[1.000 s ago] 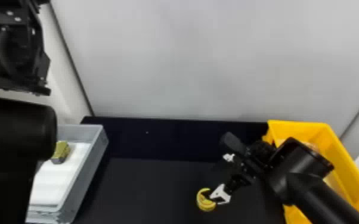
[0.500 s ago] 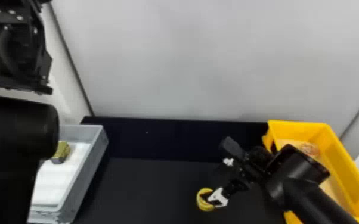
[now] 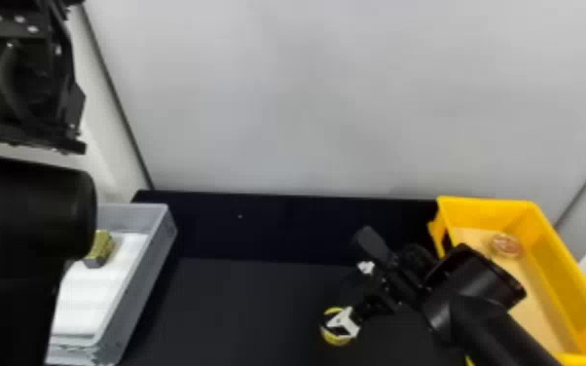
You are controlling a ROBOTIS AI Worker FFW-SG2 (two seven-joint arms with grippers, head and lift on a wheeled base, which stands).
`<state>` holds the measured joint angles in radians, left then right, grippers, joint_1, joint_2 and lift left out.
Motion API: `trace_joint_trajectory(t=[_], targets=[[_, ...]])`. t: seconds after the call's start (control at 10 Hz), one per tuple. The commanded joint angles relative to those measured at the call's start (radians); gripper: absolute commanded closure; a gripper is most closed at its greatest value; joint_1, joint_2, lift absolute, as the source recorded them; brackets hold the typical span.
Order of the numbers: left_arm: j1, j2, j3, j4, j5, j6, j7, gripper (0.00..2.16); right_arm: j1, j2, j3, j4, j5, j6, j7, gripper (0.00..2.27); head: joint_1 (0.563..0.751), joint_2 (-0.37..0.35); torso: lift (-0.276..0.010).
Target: Pick up the round yellow can and place it in the yellow rectangular box
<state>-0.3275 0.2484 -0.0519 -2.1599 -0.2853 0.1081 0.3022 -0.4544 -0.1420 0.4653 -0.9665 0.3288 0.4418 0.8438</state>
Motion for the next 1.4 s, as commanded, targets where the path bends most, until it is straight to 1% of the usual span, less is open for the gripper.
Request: trace_joint_trajectory(t=[0.0, 0.4, 1.1, 1.3], targets=[[0.002, 0.002, 0.003, 0.000, 0.000, -0.002, 0.000, 0.13, 0.011, 0.012, -0.009, 0.006, -0.002, 0.006, -0.006, 0.17, 0.663, 0.054, -0.010], [0.004, 0.005, 0.003, -0.003, 0.000, -0.002, -0.001, 0.13, 0.016, 0.009, -0.023, 0.026, 0.003, 0.003, -0.024, 0.17, 0.663, 0.054, -0.010], [0.001, 0.002, 0.001, -0.003, 0.000, 0.001, -0.001, 0.13, 0.042, 0.032, -0.049, 0.026, 0.003, 0.014, -0.029, 0.18, 0.663, 0.054, -0.010], [0.001, 0.002, 0.003, -0.003, 0.000, -0.001, -0.001, 0.13, 0.054, 0.030, -0.051, 0.019, 0.003, 0.023, -0.024, 0.18, 0.663, 0.054, -0.010]])
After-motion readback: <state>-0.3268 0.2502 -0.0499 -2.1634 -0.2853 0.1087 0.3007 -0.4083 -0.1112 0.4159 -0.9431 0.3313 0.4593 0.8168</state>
